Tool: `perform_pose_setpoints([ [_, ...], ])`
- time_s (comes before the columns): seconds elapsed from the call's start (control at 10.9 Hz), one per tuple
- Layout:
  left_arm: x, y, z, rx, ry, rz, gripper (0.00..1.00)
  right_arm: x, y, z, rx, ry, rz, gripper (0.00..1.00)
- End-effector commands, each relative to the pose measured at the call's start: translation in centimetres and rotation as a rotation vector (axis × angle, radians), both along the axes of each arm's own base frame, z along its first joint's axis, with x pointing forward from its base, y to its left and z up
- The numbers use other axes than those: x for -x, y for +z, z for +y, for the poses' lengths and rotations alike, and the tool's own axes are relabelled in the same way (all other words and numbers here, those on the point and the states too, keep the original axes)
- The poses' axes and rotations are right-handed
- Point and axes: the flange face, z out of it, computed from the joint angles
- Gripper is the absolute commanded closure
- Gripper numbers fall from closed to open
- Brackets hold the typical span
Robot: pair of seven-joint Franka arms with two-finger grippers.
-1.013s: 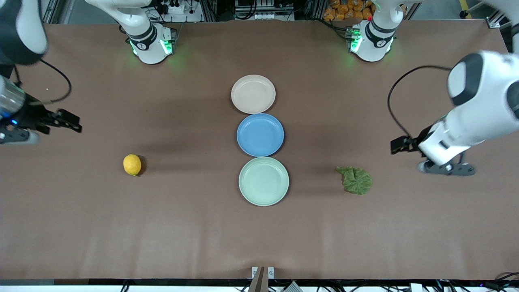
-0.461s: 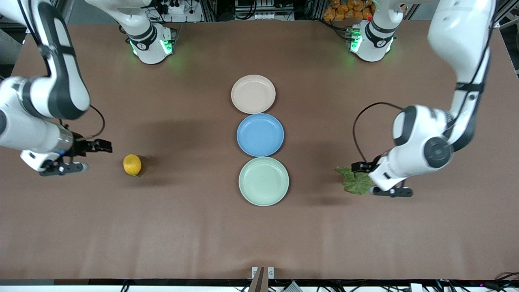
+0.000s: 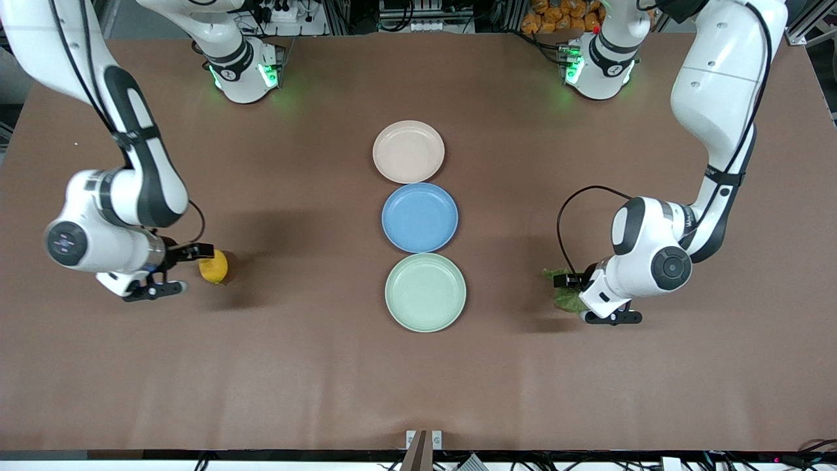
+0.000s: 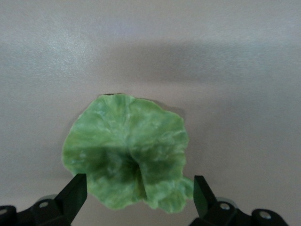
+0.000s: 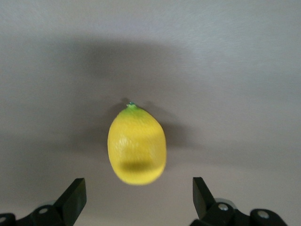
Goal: Place lemon and lettuce in plates
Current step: 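Grasp the lemon with the right gripper while the left gripper grasps the lettuce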
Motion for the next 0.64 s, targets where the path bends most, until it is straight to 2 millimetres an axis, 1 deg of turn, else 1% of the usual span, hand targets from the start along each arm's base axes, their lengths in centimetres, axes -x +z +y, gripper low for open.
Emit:
perform_pose_setpoints([
  [0.0, 0.3, -1.4, -0.2, 0.010, 0.032, -0.003, 0.13, -0.6, -3.5, 1.3, -0.007, 0.024, -0.001, 0.00],
  [0.09, 0.3, -1.5, 0.0, 0.008, 0.036, -0.003, 0.28, -0.6, -4.4, 1.3, -0.006, 0.024, -0.003, 0.00],
  [0.18, 0.3, -2.1, 0.0, 0.006, 0.037, 0.006, 0.36, -0.6, -5.1, 1.2, -0.006, 0.022, -0.002, 0.00],
  [0.28, 0.4, -2.4, 0.1, 0.003, 0.039, 0.010, 0.37, -0.6, -5.5, 1.1, -0.006, 0.020, 0.000, 0.00],
  [0.37, 0.4, -2.6, 0.2, 0.002, 0.042, 0.013, 0.48, -0.4, -6.3, 0.9, -0.007, 0.016, 0.012, 0.00],
  [0.46, 0.4, -2.7, 0.2, 0.001, 0.041, 0.013, 0.64, 0.1, -7.4, 0.9, -0.021, -0.006, 0.033, 0.11],
  [0.55, 0.4, -2.8, 0.0, 0.001, 0.037, 0.015, 0.85, 0.2, -7.3, 1.2, -0.047, -0.033, 0.040, 0.55],
])
